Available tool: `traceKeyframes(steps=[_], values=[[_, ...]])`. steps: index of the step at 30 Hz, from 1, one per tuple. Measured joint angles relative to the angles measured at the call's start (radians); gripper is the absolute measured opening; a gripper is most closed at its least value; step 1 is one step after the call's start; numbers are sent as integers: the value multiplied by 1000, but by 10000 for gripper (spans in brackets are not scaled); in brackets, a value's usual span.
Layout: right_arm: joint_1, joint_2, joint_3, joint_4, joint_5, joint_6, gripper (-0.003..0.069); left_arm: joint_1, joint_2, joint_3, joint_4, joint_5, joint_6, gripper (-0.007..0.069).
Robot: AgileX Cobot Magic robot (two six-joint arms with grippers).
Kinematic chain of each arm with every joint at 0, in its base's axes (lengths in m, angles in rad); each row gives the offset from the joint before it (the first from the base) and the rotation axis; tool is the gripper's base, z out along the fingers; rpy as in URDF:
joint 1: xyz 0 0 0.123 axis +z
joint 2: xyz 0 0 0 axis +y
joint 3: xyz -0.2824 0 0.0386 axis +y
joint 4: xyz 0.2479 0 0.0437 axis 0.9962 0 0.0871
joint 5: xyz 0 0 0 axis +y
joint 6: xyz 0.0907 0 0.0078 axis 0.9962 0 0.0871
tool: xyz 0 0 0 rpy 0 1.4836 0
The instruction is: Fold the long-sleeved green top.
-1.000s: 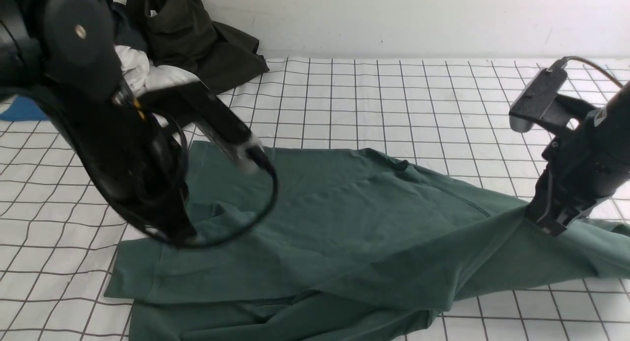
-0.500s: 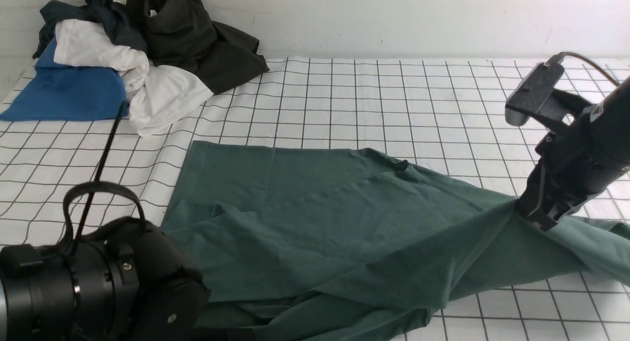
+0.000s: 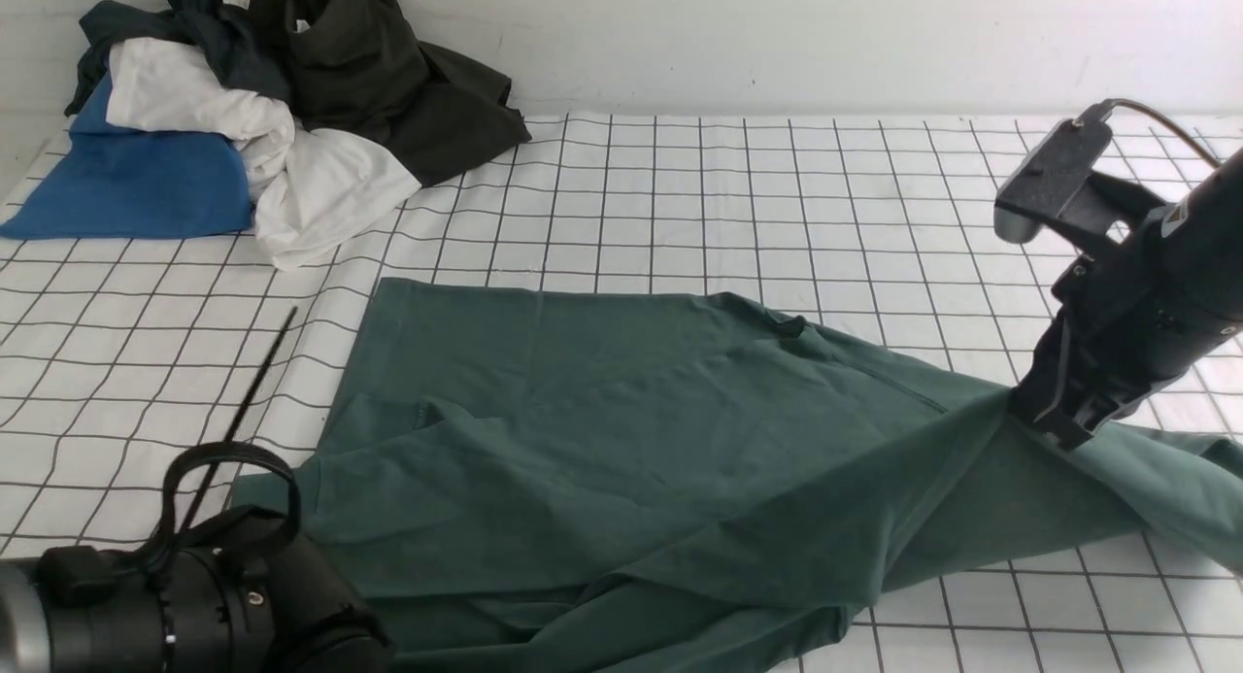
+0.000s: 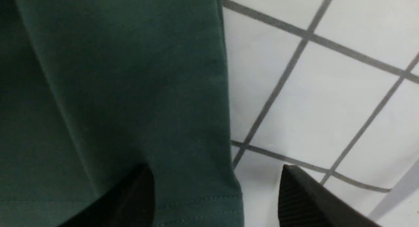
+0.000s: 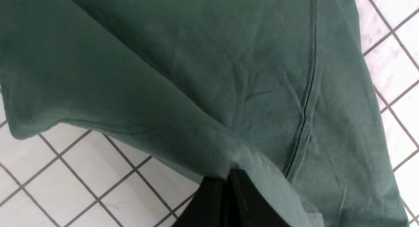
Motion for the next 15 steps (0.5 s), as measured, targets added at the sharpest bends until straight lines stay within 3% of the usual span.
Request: traceKeyframes(steps=[6,9,10,15], values=[[-1,0,0,3,-2,0,-1,0,39,-13,9,10,-8,440],[-1,0,0,3,-3,0,-1,0,49,-17,33,10,-32,344],[-1,0,0,3,-3,0,-1,0,50,-17,33,8,-34,344],[-1,0,0,6,-4,0,-1,0,53,-17,84,-2,-117,137]])
